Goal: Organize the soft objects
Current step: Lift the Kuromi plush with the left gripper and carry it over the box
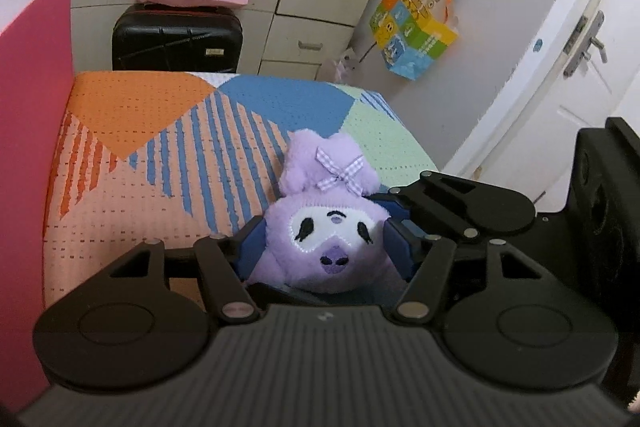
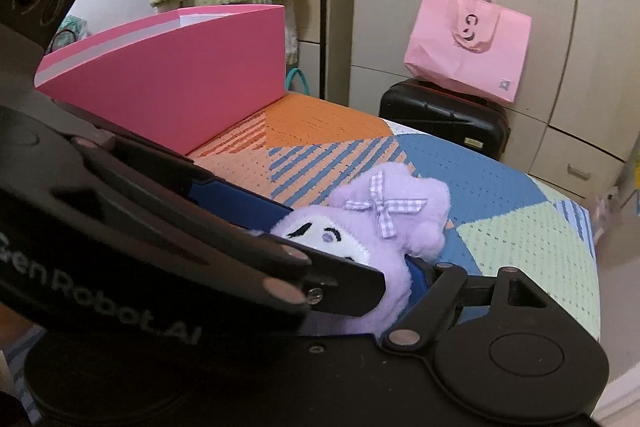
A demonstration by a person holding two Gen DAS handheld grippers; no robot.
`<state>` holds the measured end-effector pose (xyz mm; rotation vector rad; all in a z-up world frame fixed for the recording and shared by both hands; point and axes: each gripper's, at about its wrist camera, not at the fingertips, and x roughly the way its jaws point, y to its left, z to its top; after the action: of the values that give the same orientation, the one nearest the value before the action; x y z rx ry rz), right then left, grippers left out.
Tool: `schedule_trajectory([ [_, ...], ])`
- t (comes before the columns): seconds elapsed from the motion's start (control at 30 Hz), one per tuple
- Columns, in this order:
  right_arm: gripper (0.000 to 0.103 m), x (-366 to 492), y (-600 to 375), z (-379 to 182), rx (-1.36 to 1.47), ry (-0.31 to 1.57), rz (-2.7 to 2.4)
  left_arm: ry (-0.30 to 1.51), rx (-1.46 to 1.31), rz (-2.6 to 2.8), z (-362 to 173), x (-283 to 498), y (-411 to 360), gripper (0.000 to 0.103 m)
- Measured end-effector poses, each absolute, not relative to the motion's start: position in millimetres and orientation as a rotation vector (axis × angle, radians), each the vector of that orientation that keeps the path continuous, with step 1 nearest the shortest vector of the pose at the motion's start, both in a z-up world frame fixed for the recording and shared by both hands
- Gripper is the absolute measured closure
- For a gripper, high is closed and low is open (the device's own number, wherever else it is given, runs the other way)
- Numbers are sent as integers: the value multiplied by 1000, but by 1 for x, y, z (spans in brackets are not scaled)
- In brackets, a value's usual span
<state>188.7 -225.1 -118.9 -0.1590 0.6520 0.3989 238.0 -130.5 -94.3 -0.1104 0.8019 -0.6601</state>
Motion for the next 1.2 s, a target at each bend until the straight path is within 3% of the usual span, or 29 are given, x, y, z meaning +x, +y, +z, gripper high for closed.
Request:
schedule_trajectory([
  [0.27, 13, 165, -226, -120, -182, 635, 308, 828, -90, -657, -97, 235, -133, 40],
  [0.3, 15, 164, -227, -120, -177, 636, 310, 833, -93, -659, -97, 236, -133, 40],
  [0.37, 32, 163, -231, -119, -156, 636, 324, 846, -101, -663, -97, 237, -132, 40],
  [0.43, 36, 164, -234, -119, -124, 639, 323, 859, -108, -666, -96, 238, -131, 40],
  [0.7, 42, 156, -228, -123, -87, 623, 295, 862, -64, -679, -95, 226, -130, 41],
  [1.2, 41, 127, -218, -116, 46, 694, 330, 903, 18, -669, -78, 189, -115, 41],
])
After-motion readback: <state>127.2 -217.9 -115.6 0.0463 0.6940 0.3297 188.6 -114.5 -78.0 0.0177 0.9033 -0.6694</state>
